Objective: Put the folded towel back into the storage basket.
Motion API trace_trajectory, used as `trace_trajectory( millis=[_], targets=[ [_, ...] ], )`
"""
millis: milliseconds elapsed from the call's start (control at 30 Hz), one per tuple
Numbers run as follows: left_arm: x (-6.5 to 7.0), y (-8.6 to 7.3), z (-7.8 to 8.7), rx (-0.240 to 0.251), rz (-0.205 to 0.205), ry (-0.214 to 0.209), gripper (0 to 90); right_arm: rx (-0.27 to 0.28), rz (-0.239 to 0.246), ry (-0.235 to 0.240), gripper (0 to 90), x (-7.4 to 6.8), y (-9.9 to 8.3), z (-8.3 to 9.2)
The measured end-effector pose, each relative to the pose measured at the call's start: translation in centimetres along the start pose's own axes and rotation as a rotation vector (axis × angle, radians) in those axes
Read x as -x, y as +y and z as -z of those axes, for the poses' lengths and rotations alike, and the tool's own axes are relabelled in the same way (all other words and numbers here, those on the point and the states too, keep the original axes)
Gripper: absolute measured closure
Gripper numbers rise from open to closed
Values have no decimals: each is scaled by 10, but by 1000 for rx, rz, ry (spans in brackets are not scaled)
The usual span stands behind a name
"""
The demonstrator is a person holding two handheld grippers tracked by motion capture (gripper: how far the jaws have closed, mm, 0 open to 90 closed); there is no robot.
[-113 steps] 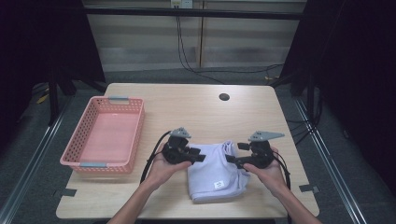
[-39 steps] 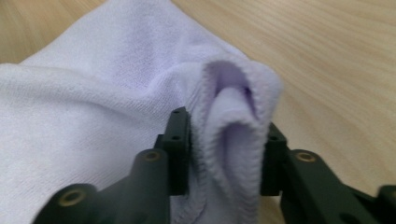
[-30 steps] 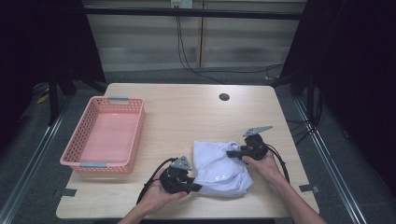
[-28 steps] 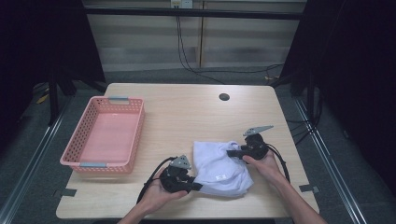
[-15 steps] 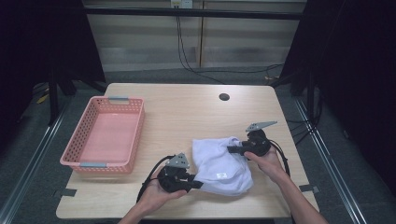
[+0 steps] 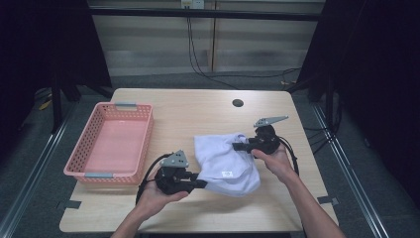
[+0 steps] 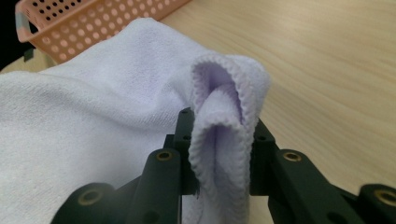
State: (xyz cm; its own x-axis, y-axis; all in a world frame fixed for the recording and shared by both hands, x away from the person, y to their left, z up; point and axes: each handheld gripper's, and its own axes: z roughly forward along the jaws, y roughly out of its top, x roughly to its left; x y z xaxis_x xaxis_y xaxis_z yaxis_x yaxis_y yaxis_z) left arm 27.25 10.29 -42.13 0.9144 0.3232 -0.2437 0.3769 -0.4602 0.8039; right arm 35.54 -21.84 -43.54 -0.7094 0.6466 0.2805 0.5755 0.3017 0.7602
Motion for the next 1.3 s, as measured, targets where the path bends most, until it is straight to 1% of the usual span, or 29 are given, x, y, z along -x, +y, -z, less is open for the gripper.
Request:
trace_trajectory(
  millis=[33, 67, 100, 133, 200, 233, 333, 467, 533, 567, 600, 633, 667, 767, 800, 867, 900, 967, 1067, 1133, 1300],
  targets=[
    [-2, 0, 4, 6, 8, 12, 738, 1, 2, 4, 717, -1, 6, -2],
    [-4, 0, 6, 11, 16, 13, 738, -3, 7, 5, 717, -1, 9, -3],
    [-4, 0, 6, 11, 16, 13, 738, -3, 7, 5, 717, -1, 9, -3],
    [-7, -1, 9, 17, 24, 18, 738, 0, 9, 15, 717, -2, 15, -6],
    [-10, -2, 14, 20, 28, 35, 738, 2, 7, 17, 717, -2, 18, -7],
    [-11, -2, 15, 26, 39, 36, 739, 6, 11, 19, 717, -1, 21, -9],
    [-15, 0, 23, 28, 34, 58, 739, 10, 18, 22, 718, -3, 29, -13],
    [-18, 2, 34, 47, 41, 80, 740, 30, 25, 33, 718, -6, 45, -19],
    [-21, 2, 40, 50, 44, 90, 740, 35, 34, 39, 718, -8, 53, -23],
    [-23, 1, 43, 57, 55, 92, 740, 36, 36, 41, 718, -9, 57, -24],
    [-26, 1, 49, 63, 72, 104, 740, 37, 32, 45, 718, -10, 60, -26],
    [-26, 1, 49, 63, 72, 104, 740, 37, 32, 45, 718, -10, 60, -26],
    [-27, 1, 51, 64, 73, 108, 740, 38, 28, 53, 718, -11, 65, -28],
    [-32, 0, 59, 62, 81, 126, 740, 45, 31, 60, 718, -13, 73, -32],
    [-33, -1, 62, 73, 91, 126, 740, 48, 32, 62, 718, -14, 76, -33],
    [-36, -1, 67, 85, 96, 128, 740, 46, 34, 63, 718, -16, 81, -37],
    [-38, -2, 70, 99, 112, 120, 740, 46, 32, 64, 718, -17, 84, -38],
    [-41, -3, 76, 102, 117, 138, 741, 48, 34, 76, 718, -19, 90, -44],
    [-46, -4, 86, 121, 129, 152, 741, 48, 22, 91, 718, -21, 97, -51],
    [-48, -5, 94, 131, 133, 164, 741, 44, 23, 98, 718, -22, 101, -55],
    [-52, -7, 109, 157, 142, 192, 740, 50, 41, 114, 718, -30, 119, -63]
  ],
)
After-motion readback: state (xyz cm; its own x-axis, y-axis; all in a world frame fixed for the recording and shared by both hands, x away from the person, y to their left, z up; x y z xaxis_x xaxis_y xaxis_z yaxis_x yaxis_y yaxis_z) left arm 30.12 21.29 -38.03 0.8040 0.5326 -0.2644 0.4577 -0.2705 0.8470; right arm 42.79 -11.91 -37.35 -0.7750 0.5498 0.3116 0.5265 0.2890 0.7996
